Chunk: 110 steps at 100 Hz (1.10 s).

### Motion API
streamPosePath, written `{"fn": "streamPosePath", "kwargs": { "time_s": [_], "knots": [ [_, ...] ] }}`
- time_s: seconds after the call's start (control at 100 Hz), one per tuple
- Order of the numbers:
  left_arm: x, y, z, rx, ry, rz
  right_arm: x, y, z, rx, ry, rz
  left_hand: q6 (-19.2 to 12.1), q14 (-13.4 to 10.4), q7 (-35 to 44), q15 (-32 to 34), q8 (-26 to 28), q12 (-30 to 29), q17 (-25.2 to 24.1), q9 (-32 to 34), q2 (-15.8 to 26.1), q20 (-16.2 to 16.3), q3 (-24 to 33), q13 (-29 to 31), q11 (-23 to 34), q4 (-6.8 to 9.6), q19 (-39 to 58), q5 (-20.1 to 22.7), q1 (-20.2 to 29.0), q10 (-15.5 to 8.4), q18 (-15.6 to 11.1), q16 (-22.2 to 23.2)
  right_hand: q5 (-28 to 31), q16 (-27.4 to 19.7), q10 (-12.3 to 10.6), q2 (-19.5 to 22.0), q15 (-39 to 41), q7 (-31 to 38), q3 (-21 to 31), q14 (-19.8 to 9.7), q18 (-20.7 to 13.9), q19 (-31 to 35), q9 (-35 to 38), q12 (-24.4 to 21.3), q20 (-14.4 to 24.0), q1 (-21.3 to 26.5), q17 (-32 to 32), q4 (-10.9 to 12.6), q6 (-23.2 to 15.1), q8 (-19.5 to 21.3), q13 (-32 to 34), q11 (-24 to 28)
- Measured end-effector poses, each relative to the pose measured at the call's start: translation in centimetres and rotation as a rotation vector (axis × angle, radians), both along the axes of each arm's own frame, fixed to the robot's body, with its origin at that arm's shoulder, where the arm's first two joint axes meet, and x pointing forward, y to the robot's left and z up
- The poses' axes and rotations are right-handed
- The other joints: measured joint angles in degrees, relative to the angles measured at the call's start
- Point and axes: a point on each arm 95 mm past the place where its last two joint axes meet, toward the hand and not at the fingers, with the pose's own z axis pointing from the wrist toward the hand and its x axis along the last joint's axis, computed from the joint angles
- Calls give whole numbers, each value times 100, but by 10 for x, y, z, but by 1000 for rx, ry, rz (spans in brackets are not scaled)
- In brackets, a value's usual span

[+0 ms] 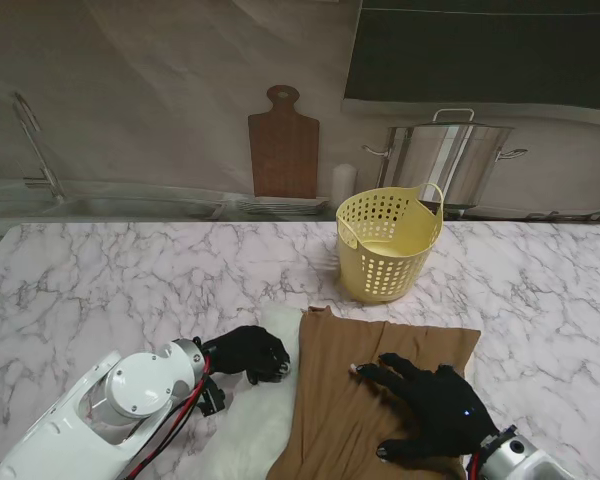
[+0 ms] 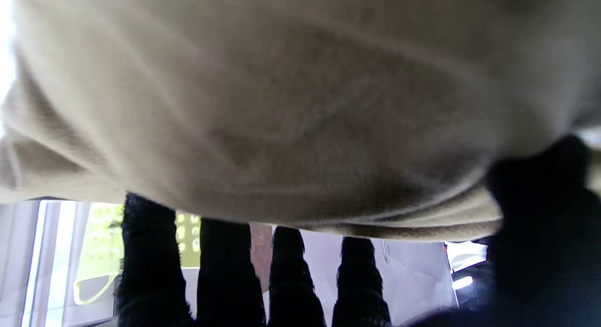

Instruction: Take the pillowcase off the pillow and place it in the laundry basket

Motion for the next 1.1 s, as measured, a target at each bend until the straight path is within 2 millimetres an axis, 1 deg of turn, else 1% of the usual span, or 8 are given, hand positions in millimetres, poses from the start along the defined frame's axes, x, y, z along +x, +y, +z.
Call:
{"fn": "streamPosePath", "kwargs": {
  "time_s": [0.07,0.16,0.28,0.38,0.45,0.55,0.69,1.1],
  "knots": [
    [-1,2,1,11,-36,12,13,5,-8,73,17,-5,0,7,-63,-7,0,0,-67,-8,0,-18,1,-3,-40,0,-67,-2,0,0,14,0,369,413,-208,0,456,582,-164,-5,-333,688,585,187,97,947,683,-25,-664,215,749,447],
    [-3,3,2,25,-98,34,30,7,-13,215,65,-11,-16,73,-144,-52,0,51,-311,-81,2,-20,1,-166,-137,0,-70,-13,0,6,40,3,1290,884,-333,-1,1194,1553,1117,-9,-737,1648,1739,518,98,1214,1475,-288,-1110,348,1659,996],
    [-6,5,3,23,-153,51,44,12,-14,314,137,38,-75,315,-518,-59,-240,304,-732,-465,6,46,2,-517,-178,0,-71,-176,11,228,245,288,2475,1301,-273,-128,2300,2388,1752,-97,-787,2354,3062,1021,99,1662,2156,-947,-1101,351,2364,1148],
    [-7,5,6,-13,-229,82,52,15,-14,433,244,65,-96,619,-1178,-145,-360,3,-1464,-1541,259,474,-361,-1150,-331,0,-71,-669,58,532,465,909,3373,1710,13,-373,3670,2722,1931,-296,-812,2826,3712,1681,129,1916,2480,-1058,-802,338,2664,1478],
    [-8,5,8,-66,-316,95,55,16,-13,521,315,78,-103,734,-1665,-798,-360,-465,-2143,-2523,580,575,-585,-1846,-693,0,-77,-980,-54,675,554,1000,3787,1875,168,-470,4401,2912,2156,-604,-970,3025,3846,2160,228,1926,2630,-1058,-596,338,2818,1802],
    [-10,5,10,-139,-390,66,58,14,-14,531,336,86,-104,749,-2113,-1633,-422,-871,-2863,-3567,981,335,-718,-2710,-1133,0,-81,-1355,-494,589,608,509,4003,1962,182,-527,4902,2959,2247,-760,-1019,3166,3912,2565,229,1982,2739,-1058,-520,342,2883,2017],
    [-10,13,12,-115,-445,48,60,14,-12,657,447,103,-109,708,-2269,-2089,-570,-1008,-3110,-3908,1224,40,-723,-3203,-1275,0,-86,-1502,-767,520,646,132,4210,2021,328,-760,5401,2974,2486,-880,-1021,3378,3916,2992,229,2250,2886,-1109,-148,481,2899,2307],
    [13,63,5,174,-558,45,85,29,3,759,561,172,-254,578,-2566,-2354,-990,-1210,-3235,-4437,1641,-46,-734,-3497,-1422,0,-88,-2118,-842,260,652,-124,4263,2029,463,-814,5602,2979,2675,-1058,-1025,3394,3997,3303,235,2333,2995,-1110,58,632,3040,2624]
  ]
}}
